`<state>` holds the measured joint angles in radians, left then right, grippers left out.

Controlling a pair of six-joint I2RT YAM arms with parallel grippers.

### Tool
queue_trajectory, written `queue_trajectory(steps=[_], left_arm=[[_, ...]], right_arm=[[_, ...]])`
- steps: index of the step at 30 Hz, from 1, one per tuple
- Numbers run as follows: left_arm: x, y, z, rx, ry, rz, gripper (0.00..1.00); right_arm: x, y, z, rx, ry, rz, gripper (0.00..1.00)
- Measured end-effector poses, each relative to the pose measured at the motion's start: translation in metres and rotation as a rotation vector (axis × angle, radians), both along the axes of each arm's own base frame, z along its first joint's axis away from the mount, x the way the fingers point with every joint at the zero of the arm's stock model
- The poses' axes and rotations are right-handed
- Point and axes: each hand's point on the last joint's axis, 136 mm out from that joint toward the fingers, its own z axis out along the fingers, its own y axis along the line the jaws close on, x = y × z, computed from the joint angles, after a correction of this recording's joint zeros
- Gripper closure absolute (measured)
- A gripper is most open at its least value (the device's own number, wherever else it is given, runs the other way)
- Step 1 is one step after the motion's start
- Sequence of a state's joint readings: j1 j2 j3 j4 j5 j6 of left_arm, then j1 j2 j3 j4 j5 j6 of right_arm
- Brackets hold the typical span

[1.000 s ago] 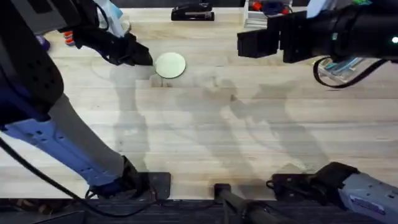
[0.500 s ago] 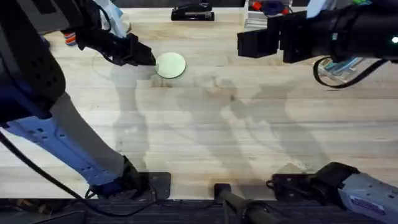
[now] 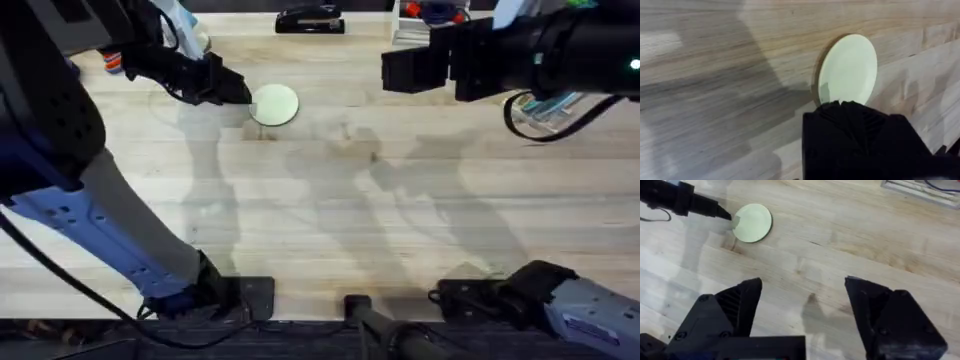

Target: Pick up the plates from the table one by one and place each into a slot on the dish rack.

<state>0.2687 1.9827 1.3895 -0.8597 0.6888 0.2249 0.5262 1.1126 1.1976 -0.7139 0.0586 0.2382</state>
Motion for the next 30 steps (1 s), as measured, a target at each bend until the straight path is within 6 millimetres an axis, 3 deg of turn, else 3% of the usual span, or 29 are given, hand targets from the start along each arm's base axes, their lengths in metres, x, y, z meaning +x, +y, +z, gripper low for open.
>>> queue_trajectory(steps=[30], left_arm=[[0.005, -0.011, 0.001, 0.002, -0.021, -0.026, 0.96]], right_arm=[[0.0, 0.0, 0.0, 0.0, 0.0, 0.0, 0.009]])
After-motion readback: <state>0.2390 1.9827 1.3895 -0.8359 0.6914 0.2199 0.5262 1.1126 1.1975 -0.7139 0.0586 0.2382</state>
